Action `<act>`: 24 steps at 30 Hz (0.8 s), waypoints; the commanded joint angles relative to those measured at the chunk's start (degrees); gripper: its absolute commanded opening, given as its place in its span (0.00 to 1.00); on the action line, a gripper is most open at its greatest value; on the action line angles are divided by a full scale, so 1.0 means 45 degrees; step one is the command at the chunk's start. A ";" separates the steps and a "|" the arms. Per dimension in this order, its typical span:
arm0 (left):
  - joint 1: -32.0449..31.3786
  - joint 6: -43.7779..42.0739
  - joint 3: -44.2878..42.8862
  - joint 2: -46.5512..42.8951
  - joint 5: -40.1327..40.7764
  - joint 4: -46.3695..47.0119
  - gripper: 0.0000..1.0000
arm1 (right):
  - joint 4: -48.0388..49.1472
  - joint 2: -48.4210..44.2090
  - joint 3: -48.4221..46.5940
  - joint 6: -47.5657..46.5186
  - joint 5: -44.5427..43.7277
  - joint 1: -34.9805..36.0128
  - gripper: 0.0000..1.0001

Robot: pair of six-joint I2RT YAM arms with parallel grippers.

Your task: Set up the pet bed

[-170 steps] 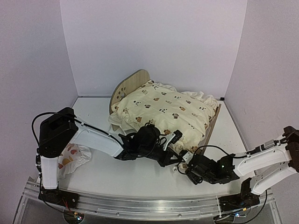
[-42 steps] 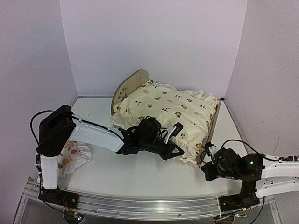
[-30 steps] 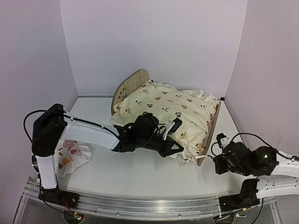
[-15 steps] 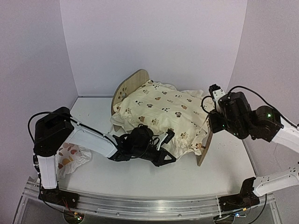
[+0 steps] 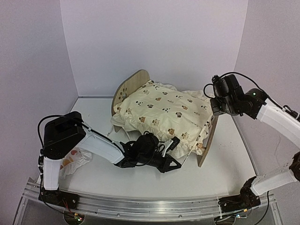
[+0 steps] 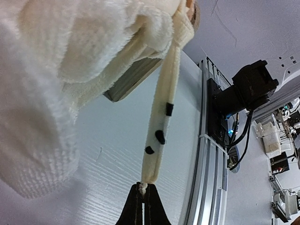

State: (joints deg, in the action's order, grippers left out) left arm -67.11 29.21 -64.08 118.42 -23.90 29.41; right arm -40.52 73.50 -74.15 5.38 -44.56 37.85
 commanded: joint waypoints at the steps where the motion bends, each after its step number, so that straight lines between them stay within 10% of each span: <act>1: -0.0450 -0.0021 -0.0490 0.0879 -0.0199 -0.0950 0.00 | 0.0860 0.0635 -0.1279 -0.0285 -0.0372 -0.1238 0.00; 18: -0.0979 -0.0235 -0.1072 0.2664 0.0586 -0.2093 0.00 | 0.0827 0.3412 -0.3445 -0.0151 0.2333 -0.3850 0.00; 24: -0.0973 -0.0857 -0.1110 0.1601 0.1470 -0.3140 0.00 | 0.0585 0.2062 -0.2207 -0.0081 0.7063 -0.3850 0.00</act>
State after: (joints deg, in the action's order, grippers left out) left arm -69.85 27.99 -70.76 127.56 -18.14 28.15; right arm -43.31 88.85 -84.80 4.75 -24.06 21.94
